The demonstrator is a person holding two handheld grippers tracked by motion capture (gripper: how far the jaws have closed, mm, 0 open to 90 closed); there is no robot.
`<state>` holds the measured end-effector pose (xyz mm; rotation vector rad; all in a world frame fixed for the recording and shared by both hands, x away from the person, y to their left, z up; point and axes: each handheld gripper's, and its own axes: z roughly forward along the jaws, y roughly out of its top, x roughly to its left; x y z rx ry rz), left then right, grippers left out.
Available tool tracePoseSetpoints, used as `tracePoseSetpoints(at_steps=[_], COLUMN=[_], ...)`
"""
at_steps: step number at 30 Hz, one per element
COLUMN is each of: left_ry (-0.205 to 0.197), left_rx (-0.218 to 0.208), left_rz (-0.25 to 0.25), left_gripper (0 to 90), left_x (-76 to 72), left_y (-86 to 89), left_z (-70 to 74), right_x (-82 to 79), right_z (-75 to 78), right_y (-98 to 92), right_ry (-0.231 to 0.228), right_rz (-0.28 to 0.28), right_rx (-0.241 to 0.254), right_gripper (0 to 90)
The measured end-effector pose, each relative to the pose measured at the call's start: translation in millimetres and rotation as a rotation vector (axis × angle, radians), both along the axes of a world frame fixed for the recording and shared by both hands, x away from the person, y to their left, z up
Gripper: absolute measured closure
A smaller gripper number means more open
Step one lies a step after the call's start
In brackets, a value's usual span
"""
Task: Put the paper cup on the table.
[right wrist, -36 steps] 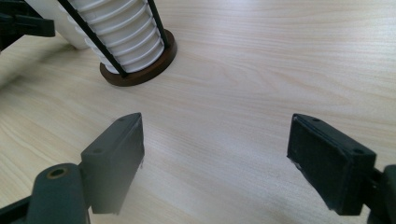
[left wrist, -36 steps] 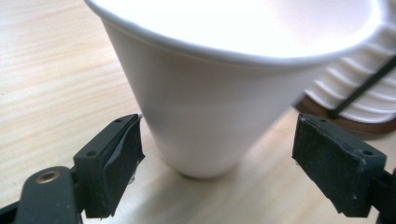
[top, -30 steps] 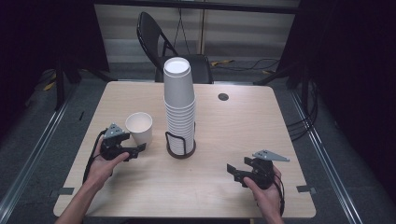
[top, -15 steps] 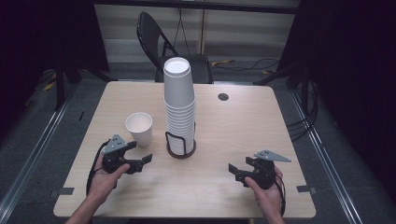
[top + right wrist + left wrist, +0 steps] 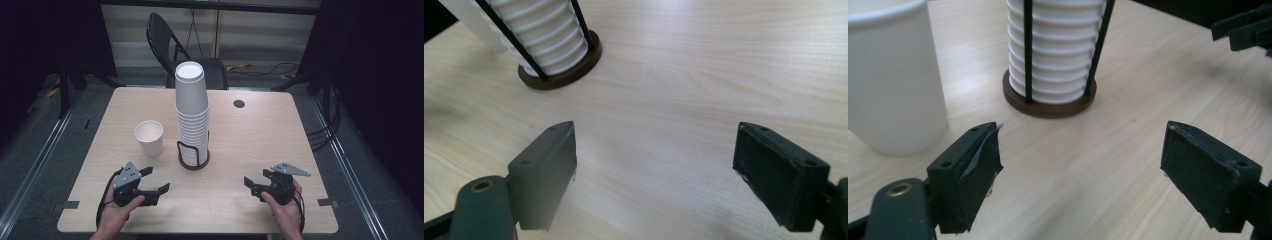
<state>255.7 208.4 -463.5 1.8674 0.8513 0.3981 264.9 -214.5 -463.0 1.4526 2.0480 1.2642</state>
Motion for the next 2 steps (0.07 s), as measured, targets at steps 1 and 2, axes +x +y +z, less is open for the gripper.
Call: tracePoseSetpoints(at_steps=[1, 2], left_ry=[0.001, 0.018], left_rx=[0.007, 0.003], left_rz=[0.005, 0.007], left_gripper=[15.9, 15.9], left_x=[-0.7, -1.3], left_y=[-0.7, -1.5], left_z=[-2.4, -5.2], right_x=[0.7, 2.0], right_z=[-2.2, -4.8], right_y=[0.2, 0.3], right_ry=[0.006, 0.010], right_rz=[-0.002, -0.010], right_rx=[-0.019, -0.041], right_gripper=[15.4, 15.4])
